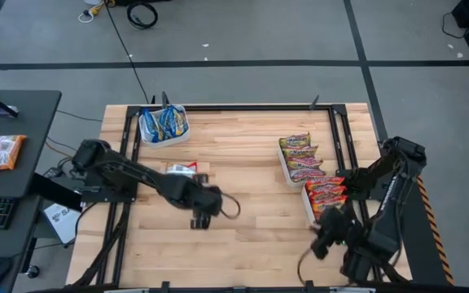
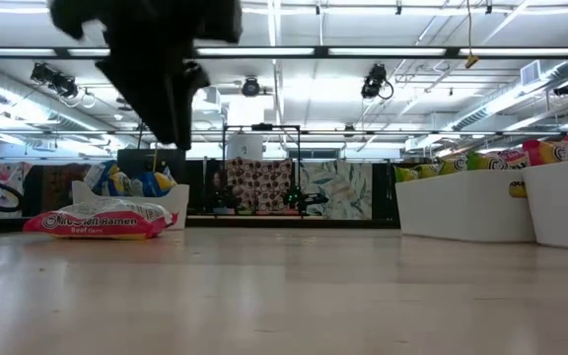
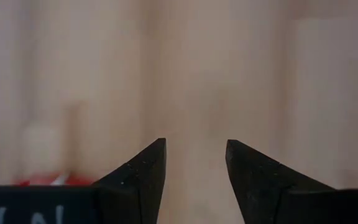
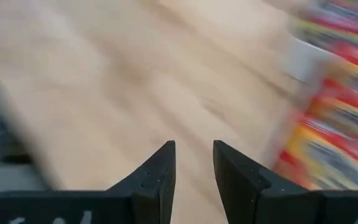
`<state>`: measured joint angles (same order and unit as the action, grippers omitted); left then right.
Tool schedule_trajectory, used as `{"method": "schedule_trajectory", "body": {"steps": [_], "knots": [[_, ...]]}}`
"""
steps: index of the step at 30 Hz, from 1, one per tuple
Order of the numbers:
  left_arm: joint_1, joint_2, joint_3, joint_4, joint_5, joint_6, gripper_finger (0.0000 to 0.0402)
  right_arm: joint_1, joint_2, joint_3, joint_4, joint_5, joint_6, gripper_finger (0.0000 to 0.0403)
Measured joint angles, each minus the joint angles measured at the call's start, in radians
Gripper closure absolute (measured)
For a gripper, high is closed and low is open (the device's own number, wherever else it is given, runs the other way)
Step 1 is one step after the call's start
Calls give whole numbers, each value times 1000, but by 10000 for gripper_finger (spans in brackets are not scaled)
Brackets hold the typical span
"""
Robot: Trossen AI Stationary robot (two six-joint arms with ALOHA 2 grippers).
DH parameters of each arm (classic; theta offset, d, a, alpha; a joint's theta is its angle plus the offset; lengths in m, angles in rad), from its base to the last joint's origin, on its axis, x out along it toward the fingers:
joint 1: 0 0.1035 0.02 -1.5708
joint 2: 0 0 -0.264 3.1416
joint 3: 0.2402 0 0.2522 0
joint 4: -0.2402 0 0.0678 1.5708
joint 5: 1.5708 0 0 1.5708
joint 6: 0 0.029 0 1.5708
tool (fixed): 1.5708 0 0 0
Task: Sort Maruchan noodles
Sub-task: Put the red noodle pack into the bottom right white bin
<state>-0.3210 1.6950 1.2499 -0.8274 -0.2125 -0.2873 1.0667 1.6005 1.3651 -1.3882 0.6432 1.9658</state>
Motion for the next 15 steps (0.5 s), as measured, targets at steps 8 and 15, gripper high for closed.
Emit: {"method": "schedule_trajectory", "body": {"steps": [8,15], "knots": [[81,-133,-282,-11,-154,-220,230,26,0,10,478,150,-536,293],[-63,-131,-286,23,-159,-316,204,-4,0,10,488,153,-712,293]]}}
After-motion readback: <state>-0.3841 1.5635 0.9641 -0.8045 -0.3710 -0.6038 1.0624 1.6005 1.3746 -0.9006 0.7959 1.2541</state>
